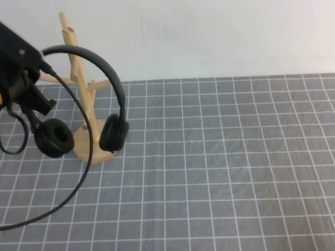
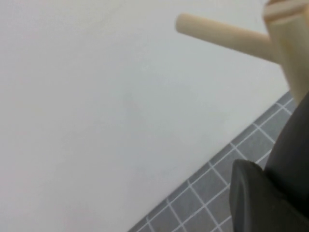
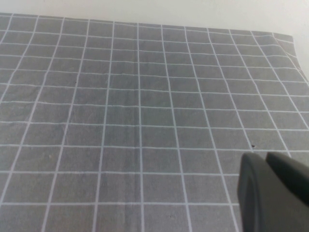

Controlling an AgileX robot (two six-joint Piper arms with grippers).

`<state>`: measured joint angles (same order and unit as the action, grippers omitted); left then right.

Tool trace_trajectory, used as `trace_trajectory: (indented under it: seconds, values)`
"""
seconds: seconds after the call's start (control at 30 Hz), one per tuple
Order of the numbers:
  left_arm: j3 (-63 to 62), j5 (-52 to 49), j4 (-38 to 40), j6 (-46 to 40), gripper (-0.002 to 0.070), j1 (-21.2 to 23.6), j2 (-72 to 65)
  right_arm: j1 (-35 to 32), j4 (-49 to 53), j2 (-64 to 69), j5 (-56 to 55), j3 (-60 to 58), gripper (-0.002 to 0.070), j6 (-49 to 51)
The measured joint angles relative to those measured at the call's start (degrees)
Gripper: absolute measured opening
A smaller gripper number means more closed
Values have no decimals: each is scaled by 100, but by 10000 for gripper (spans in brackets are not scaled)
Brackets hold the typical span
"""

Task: Take out the headphones from the headphone stand
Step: Pick up the headphones from the headphone stand, then place the headphones on the table

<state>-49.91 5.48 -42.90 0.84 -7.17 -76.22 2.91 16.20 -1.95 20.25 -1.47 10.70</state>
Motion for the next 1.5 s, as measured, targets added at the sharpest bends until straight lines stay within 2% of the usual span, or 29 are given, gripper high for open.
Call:
trace_trajectory:
  seconds: [0.3,0.37,0.5,0.57,0.67,0.87,0.93,1.13,1.37,1.5]
  values:
    - [-60,-548,0,62,57,-12,661,0,0,0,0,0,-6,0]
    - [-60,-548,0,356,55,-12,984,0,0,0,0,0,-6,0]
    - [-63,-697,0,1657,55,-99,1638,0,0,0,0,0,-6,0]
    - [-63,-985,0,2000,55,-315,1886,0,0,0,0,0,-6,0]
    - [-63,-1494,160,2239,55,-897,2105,0,0,0,0,0,-6,0]
    - [-73,-2017,858,2330,55,-2560,2001,0,0,0,0,0,-6,0]
    - [-157,-2042,928,2478,55,-3040,1767,0,0,0,0,0,-6,0]
    - [-949,-2596,993,2770,55,-3789,401,0,0,0,0,0,-6,0]
    - [-2612,-3635,1009,2466,55,-3904,-1755,0,0,0,0,0,-6,0]
    - [-3729,-4356,1446,1912,55,-3904,-2930,0,0,0,0,0,-6,0]
